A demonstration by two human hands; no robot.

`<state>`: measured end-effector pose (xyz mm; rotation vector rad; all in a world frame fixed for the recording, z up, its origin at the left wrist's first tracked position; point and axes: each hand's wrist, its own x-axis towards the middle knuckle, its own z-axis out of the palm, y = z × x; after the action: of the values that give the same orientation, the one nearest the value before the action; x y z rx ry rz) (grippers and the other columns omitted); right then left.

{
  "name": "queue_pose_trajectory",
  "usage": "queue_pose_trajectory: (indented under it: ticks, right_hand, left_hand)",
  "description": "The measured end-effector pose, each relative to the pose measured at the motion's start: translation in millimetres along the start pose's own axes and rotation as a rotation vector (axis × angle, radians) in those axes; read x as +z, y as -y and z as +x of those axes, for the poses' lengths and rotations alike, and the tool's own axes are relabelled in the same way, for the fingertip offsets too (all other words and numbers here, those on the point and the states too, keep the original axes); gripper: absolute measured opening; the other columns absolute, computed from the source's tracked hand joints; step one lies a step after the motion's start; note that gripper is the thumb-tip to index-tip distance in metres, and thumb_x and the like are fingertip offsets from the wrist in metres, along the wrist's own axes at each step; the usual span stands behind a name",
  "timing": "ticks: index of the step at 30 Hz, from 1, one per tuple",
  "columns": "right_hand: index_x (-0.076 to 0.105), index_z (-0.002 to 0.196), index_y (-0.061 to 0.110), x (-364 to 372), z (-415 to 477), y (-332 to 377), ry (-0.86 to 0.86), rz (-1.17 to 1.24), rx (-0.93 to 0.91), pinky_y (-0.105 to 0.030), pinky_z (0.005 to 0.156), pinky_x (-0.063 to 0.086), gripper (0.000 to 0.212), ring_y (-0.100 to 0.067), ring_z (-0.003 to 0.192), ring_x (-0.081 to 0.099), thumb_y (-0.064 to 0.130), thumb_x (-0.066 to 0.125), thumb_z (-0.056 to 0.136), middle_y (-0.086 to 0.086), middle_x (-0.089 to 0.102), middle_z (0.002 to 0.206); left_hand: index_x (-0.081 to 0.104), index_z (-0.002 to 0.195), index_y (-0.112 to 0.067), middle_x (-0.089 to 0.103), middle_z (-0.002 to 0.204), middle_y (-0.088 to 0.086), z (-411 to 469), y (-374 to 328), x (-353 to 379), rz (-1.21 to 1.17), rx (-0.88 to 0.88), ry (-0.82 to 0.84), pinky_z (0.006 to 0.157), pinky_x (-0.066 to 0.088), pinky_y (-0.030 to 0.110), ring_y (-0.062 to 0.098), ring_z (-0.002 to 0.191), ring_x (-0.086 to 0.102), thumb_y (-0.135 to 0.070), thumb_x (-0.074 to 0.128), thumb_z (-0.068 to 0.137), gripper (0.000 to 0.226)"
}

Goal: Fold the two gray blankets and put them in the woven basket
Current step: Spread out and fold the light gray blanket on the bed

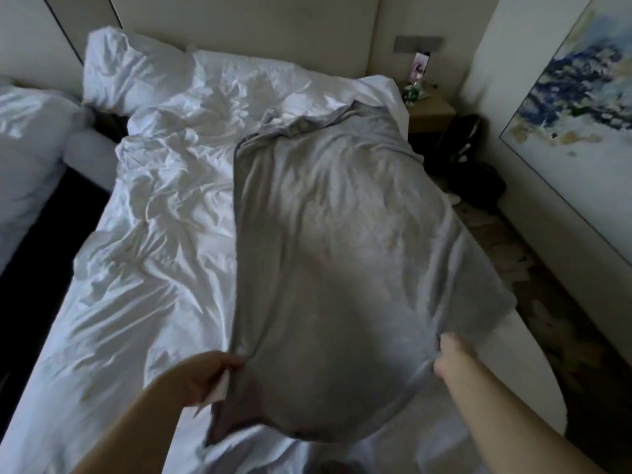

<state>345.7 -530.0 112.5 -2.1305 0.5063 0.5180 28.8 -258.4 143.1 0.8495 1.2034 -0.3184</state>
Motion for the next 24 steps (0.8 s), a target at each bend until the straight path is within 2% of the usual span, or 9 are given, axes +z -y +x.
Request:
queue_pose_trajectory:
  ticks: [3, 5, 7, 9, 11, 15, 18, 21, 24]
  right_hand:
    - [0.062, 0.121, 0.003, 18.9, -53.9, 14.5, -0.035, 0.163, -0.232, -0.035, 0.077, 0.044, 0.037, -0.03, 0.093, 0.06, -0.003, 0.05, 0.087, -0.018, 0.064, 0.102]
    - [0.063, 0.122, 0.011, 39.0, -96.0, 15.3, 0.236, 0.072, -0.448, -0.027, 0.067, 0.042, 0.044, -0.02, 0.079, 0.056, -0.006, 0.05, 0.084, -0.008, 0.062, 0.09]
    - [0.065, 0.12, 0.016, 53.0, -122.1, -0.8, 0.602, -0.283, -0.559, -0.019, 0.065, 0.042, 0.044, -0.012, 0.077, 0.057, -0.003, 0.05, 0.083, 0.001, 0.062, 0.089]
    - [0.068, 0.108, 0.023, 56.0, -126.5, -27.0, 0.882, -0.582, -0.495, -0.011, 0.056, 0.041, 0.035, -0.002, 0.068, 0.054, 0.005, 0.052, 0.083, 0.009, 0.06, 0.085]
    - [0.065, 0.09, 0.023, 50.9, -120.5, -48.9, 1.005, -0.744, -0.344, -0.016, 0.053, 0.037, 0.024, -0.002, 0.059, 0.046, 0.004, 0.054, 0.08, 0.005, 0.054, 0.076]
    - [0.057, 0.088, 0.013, 31.0, -99.4, -70.3, 0.94, -0.787, -0.087, -0.021, 0.046, 0.03, 0.019, -0.011, 0.051, 0.039, -0.001, 0.044, 0.09, -0.006, 0.043, 0.064]
    - [0.055, 0.086, 0.022, 17.0, -76.5, -72.8, 0.859, -0.817, -0.08, -0.019, 0.054, 0.042, 0.015, -0.009, 0.057, 0.05, 0.012, 0.048, 0.093, 0.004, 0.053, 0.071]
    - [0.055, 0.087, 0.018, 10.8, -55.1, -61.8, 0.799, -0.831, -0.083, -0.021, 0.055, 0.041, 0.012, -0.014, 0.061, 0.053, 0.013, 0.046, 0.093, -0.002, 0.057, 0.077]
    - [0.057, 0.093, 0.012, 20.0, -36.8, -43.3, 0.751, -0.786, -0.091, -0.025, 0.055, 0.034, 0.018, -0.022, 0.062, 0.05, 0.01, 0.04, 0.091, -0.011, 0.055, 0.08]
  left_hand:
    - [0.061, 0.096, 0.003, 0.07, 0.068, 0.014, 5.2, -11.0, 5.7, -0.217, 0.29, -0.099, 0.05, 0.055, 0.03, 0.023, 0.057, 0.068, -0.009, 0.047, 0.098, 0.019]
    - [0.061, 0.103, -0.003, 0.072, 0.074, 0.013, 5.8, -17.6, 12.2, -0.309, 0.41, -0.061, 0.049, 0.054, 0.027, 0.021, 0.06, 0.069, -0.018, 0.047, 0.099, 0.021]
    - [0.06, 0.101, 0.001, 0.065, 0.063, 0.016, 3.4, -20.0, 19.3, -0.27, 0.385, 0.005, 0.041, 0.048, 0.026, 0.023, 0.048, 0.063, -0.024, 0.049, 0.098, 0.027]
    - [0.056, 0.087, 0.009, 0.051, 0.045, 0.016, 6.1, -18.5, 26.2, -0.138, 0.31, -0.003, 0.034, 0.04, 0.023, 0.025, 0.033, 0.05, -0.018, 0.05, 0.096, 0.029]
    - [0.053, 0.07, 0.009, 0.047, 0.04, 0.015, 13.3, -12.3, 33.5, -0.052, 0.237, -0.058, 0.029, 0.036, 0.02, 0.026, 0.027, 0.046, -0.006, 0.049, 0.092, 0.026]
    - [0.05, 0.074, 0.008, 0.054, 0.054, 0.022, 28.3, 4.1, 44.7, -0.118, 0.151, -0.123, 0.03, 0.038, 0.021, 0.027, 0.033, 0.05, 0.005, 0.044, 0.088, 0.015]
    - [0.052, 0.095, 0.004, 0.059, 0.079, 0.025, 46.1, 15.5, 50.1, -0.18, 0.154, -0.205, 0.051, 0.051, 0.034, 0.034, 0.063, 0.059, 0.007, 0.049, 0.086, 0.011]
    - [0.055, 0.108, 0.0, 0.061, 0.093, 0.024, 61.1, 25.7, 56.0, -0.186, 0.114, -0.226, 0.069, 0.049, 0.041, 0.035, 0.082, 0.06, -0.005, 0.051, 0.092, 0.018]
    - [0.059, 0.107, -0.001, 0.063, 0.092, 0.018, 70.9, 25.9, 57.5, -0.27, 0.03, -0.192, 0.068, 0.05, 0.035, 0.03, 0.082, 0.061, -0.019, 0.06, 0.09, 0.025]
